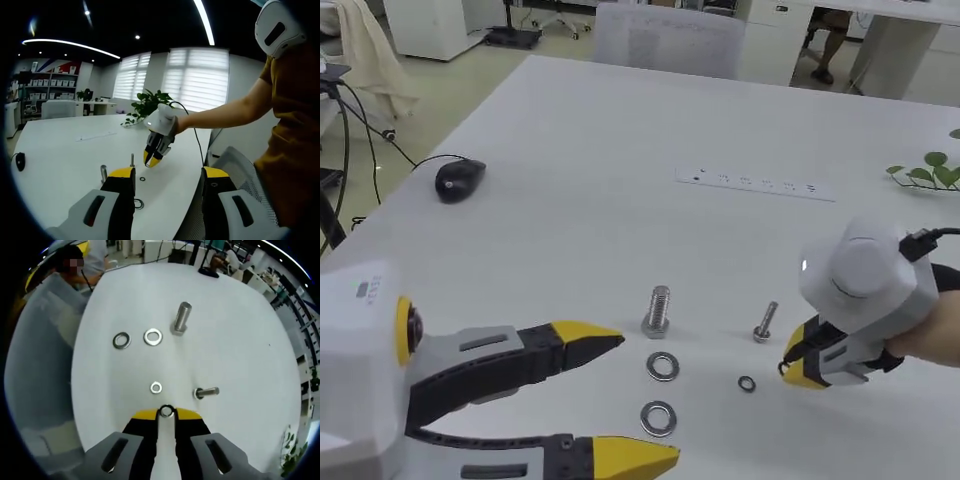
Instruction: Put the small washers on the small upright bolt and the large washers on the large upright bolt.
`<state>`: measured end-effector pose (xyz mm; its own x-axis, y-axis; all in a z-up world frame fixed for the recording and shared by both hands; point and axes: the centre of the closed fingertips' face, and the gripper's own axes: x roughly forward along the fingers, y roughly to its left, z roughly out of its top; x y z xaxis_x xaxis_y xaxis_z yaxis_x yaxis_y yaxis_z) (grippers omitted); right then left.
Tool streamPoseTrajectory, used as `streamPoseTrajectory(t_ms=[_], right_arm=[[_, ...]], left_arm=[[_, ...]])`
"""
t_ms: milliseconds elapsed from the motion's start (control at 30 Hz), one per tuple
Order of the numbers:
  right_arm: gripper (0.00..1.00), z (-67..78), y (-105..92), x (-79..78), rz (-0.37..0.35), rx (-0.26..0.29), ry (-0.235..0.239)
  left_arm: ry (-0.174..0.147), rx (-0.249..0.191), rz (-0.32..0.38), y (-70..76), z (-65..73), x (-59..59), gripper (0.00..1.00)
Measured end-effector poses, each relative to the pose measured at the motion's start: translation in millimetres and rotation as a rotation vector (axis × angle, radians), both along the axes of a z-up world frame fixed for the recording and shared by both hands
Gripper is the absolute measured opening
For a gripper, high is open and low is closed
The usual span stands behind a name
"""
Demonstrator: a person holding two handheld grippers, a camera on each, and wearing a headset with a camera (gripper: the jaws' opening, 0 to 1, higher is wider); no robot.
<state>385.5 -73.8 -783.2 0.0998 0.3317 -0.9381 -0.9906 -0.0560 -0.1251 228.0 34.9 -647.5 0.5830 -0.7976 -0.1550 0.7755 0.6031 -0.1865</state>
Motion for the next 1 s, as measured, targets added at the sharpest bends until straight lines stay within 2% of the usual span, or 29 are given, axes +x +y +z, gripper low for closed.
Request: streamPoseTrajectory(t_ms=[200,500,700,1000], right_arm=[[0.12,13.6,4.5,15.1,-0.033,0.027,-0.015],[0.12,29.5,8.3,31.8,-0.031,0.031,-0.056],[0.12,34.6,16.0,39.8,-0.016,0.028,-0.074],[0.12,30.9,23.0,45.2,0.004,0.018,-0.068]], left_arm=[[0.000,0.002,-0.004,0.0,0.1,2.2,0.52],[0.003,0.002,-0.003,1.5,-0.7,4.8,0.52],[0.004,0.001,-0.004,1.4,-1.2,7.0,0.52],[0.010,-0.001,-0.001,2.5,-2.8,8.2,0.52]])
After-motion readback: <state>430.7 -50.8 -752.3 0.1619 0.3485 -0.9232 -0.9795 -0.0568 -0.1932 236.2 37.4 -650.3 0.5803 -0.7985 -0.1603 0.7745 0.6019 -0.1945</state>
